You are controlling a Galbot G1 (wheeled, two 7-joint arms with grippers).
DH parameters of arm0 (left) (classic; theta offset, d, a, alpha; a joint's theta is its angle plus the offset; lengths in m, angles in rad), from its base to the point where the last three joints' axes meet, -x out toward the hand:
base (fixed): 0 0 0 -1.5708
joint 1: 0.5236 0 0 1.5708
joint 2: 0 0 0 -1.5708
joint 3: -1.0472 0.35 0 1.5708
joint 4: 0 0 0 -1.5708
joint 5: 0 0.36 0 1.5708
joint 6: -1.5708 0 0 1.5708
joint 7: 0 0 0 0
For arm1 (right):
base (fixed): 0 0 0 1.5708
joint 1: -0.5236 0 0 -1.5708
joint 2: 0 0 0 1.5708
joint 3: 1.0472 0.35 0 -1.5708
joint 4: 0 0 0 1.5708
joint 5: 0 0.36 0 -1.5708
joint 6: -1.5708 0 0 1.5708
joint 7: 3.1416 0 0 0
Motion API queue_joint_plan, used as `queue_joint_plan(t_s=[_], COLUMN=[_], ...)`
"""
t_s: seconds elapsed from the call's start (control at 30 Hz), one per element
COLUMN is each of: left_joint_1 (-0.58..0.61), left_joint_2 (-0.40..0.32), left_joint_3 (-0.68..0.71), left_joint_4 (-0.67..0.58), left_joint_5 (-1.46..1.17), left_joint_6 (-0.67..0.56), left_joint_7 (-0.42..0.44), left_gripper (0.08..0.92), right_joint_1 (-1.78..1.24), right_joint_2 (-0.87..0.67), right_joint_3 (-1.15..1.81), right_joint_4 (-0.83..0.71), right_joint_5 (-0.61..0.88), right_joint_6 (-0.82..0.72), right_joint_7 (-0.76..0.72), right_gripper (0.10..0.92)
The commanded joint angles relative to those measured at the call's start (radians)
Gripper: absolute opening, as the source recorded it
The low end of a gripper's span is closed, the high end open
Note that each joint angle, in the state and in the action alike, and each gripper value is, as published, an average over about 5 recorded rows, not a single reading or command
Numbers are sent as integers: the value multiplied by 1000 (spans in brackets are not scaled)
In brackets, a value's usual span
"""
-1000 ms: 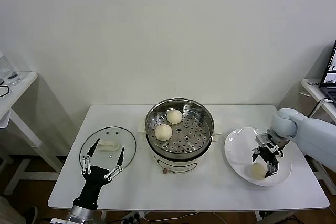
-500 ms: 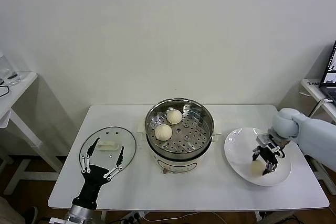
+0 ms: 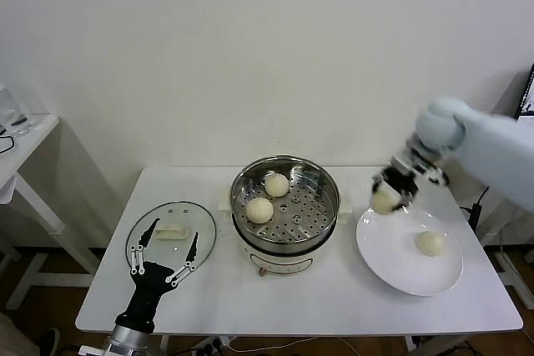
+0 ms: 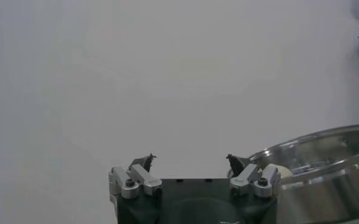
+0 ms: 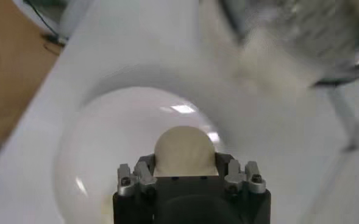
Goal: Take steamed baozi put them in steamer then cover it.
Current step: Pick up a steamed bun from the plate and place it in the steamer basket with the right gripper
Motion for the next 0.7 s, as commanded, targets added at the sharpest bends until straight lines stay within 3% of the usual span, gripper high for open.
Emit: queue_joint_plan(t_s=[0.03, 0.33, 0.7], left_joint_1=[0, -4, -8], left_joint_2=[0, 0, -3], left_joint_3=[1, -1, -2], left_joint_4=[-3, 1, 6], left_joint_5=[0, -2, -2], left_joint_6=[-1, -2, -4], left_joint_7=[0, -1, -4], left_gripper=[823, 823, 823], right_joint_1=[230, 96, -33], right_joint_2=[248, 296, 294], right_joint_3=[-86, -107, -107], right_joint_4=[67, 181, 188], right_joint_5=[20, -99, -238], right_joint_6=[218, 291, 372], right_joint_7=[25, 84, 121], right_gripper=[670, 670, 676])
